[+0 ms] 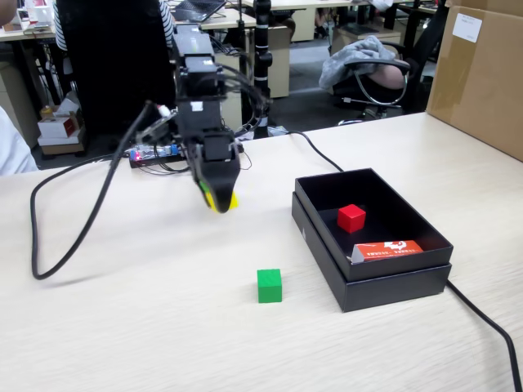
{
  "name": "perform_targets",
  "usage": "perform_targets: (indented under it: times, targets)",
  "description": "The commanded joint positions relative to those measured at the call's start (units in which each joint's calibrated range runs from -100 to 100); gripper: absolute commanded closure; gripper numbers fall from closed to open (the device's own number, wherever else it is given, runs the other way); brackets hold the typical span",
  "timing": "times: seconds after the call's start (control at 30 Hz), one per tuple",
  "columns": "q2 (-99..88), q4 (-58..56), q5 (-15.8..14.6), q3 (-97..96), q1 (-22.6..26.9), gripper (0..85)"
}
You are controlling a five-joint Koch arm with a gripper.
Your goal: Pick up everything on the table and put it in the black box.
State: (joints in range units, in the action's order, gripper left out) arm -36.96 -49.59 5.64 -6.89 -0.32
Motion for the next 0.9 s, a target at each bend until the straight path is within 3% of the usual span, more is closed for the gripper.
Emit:
perform_targets:
  times: [0.0,0.27,0.6,0.63,0.87]
  targets:
    - [-7.3,-0.2,-2.5,1.5,2.8,84.6]
    - [-6.0,-0.2,-6.7,7.9,11.8,84.6]
    - [17.5,-0.2,-10.3,22.4,14.2,84.6]
    - [26.8,-0.2,-11.8,26.3,14.9,84.6]
    - [33.8,-1.6,-12.7,29.4,15.6,84.6]
